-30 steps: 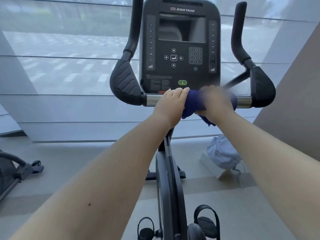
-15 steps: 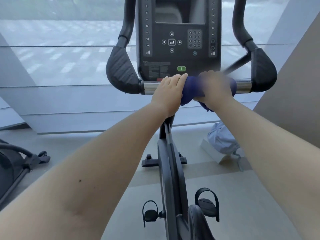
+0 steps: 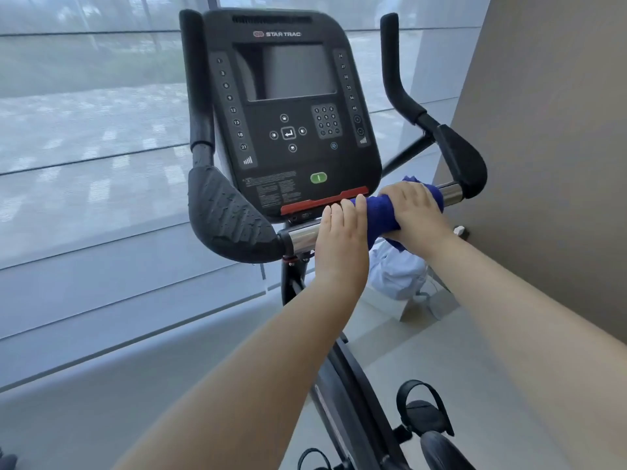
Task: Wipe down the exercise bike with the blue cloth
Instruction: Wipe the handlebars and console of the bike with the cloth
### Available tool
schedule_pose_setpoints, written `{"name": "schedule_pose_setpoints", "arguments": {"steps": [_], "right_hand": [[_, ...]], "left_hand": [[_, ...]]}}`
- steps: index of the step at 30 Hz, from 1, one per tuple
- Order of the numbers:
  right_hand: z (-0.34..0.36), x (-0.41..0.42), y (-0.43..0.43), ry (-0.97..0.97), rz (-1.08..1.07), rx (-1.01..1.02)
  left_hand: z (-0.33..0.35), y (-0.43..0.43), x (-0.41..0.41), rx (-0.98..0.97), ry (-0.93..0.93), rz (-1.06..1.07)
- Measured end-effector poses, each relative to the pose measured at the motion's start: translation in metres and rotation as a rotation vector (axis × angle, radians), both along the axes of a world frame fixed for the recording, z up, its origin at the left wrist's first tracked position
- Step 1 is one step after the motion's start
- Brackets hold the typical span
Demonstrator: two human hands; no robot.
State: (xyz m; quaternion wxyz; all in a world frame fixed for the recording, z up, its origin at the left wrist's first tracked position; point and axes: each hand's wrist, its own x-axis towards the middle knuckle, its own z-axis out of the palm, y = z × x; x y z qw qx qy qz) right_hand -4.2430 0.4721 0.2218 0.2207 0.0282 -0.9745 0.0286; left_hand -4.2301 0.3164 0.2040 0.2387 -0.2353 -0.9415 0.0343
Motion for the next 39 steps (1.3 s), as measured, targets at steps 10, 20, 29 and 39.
{"name": "schedule_pose_setpoints", "arguments": {"steps": [10,20,29,39], "right_hand": [[-0.008,-0.005,-0.001,0.039,-0.031,-0.056],[-0.015,-0.006,0.007,0.111,0.064,-0.007],[-0.014,-0.006,0.017,0.113,0.21,-0.08],[0.028,0.01,0.059,-0.224,0.132,-0.4]], "left_hand": [[-0.005,-0.002,-0.005,-0.08,0.037,-0.017],[0.003,-0.013,-0.008,-0.069,0.0,-0.115],[0.032,-0.012,-0.025,0.253,-0.229,-0.336],[0.032,0.009,-0.045,0.131,-0.217,-0.341]]}}
